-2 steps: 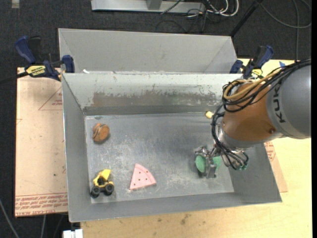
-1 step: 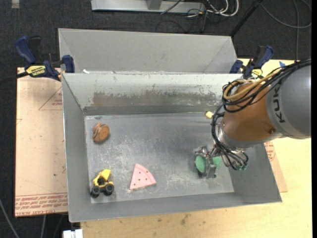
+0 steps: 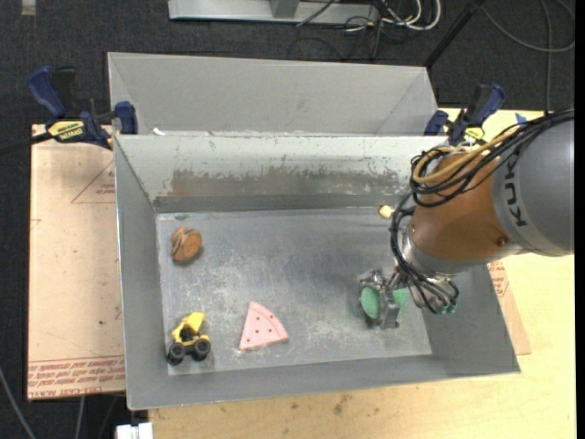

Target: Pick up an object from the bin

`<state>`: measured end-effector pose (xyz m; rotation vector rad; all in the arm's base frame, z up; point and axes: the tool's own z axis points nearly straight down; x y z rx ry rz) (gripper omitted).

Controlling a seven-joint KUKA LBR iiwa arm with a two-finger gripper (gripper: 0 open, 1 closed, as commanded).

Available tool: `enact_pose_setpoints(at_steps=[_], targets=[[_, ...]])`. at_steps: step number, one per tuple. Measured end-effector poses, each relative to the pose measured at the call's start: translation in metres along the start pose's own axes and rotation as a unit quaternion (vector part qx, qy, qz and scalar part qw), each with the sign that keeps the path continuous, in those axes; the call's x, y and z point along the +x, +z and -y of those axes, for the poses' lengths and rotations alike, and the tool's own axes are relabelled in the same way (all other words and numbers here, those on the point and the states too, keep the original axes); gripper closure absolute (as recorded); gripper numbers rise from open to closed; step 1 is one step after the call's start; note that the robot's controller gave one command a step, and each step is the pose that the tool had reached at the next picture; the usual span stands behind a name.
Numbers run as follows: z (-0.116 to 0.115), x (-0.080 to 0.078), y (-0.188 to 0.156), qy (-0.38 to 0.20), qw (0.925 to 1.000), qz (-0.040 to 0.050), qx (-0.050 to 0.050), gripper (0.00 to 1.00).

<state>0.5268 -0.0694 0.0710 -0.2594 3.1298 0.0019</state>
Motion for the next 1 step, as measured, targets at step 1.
enact_pose_setpoints(at_steps=[1], targets=[[-0.0002, 0.0, -0.0043, 0.0, 1.0, -0.0001, 0.0, 1.0]])
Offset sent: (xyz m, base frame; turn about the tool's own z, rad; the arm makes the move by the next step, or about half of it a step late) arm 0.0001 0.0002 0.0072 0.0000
